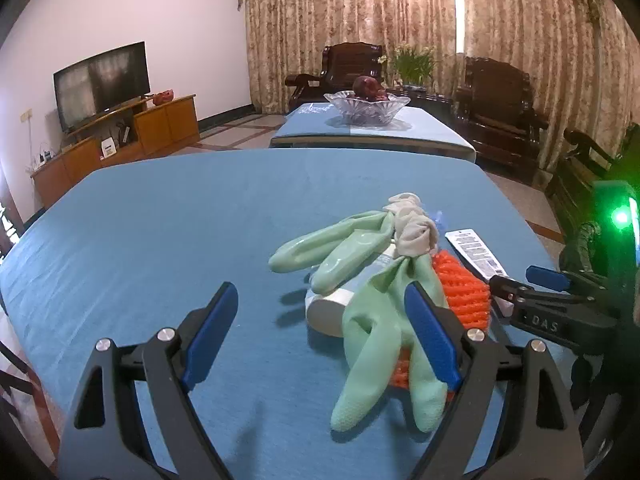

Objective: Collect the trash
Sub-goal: 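Grasp the white tube with the right tool while the left tool grasps the green gloves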

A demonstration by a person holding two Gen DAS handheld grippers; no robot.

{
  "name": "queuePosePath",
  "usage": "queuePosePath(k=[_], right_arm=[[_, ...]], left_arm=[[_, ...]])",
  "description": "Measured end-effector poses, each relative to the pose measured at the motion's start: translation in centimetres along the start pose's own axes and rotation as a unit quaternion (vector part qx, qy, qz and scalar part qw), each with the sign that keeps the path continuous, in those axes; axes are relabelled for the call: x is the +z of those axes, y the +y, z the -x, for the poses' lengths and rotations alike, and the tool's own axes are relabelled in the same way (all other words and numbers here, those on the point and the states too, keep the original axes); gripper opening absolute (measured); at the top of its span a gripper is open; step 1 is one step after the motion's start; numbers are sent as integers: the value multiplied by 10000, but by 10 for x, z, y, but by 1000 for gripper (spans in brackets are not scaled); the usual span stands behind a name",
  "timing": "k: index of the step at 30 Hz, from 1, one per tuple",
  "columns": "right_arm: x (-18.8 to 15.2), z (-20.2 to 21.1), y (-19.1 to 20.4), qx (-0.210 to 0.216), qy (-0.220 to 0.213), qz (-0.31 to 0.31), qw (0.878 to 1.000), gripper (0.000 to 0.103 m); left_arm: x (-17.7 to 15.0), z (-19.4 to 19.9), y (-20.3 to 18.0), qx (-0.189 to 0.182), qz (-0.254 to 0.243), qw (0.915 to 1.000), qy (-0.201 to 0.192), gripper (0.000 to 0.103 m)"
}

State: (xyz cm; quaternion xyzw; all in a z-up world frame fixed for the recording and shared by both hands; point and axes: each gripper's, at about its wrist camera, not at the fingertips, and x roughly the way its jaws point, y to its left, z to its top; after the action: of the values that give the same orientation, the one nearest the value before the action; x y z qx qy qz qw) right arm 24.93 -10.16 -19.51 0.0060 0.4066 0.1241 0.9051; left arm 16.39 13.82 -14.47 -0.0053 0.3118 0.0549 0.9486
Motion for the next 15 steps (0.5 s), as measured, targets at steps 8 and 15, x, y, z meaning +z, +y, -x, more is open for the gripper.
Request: queuePosePath(k=[8,15], right_arm=[[-1,-10,10,-63,259,177,9995,58],[-2,-5,7,183,206,150,9995,38]], left_arm=[[-1,-5,0,-34,13,10000,27,83],[1,-10,-8,-91,-35,9999,52,83]])
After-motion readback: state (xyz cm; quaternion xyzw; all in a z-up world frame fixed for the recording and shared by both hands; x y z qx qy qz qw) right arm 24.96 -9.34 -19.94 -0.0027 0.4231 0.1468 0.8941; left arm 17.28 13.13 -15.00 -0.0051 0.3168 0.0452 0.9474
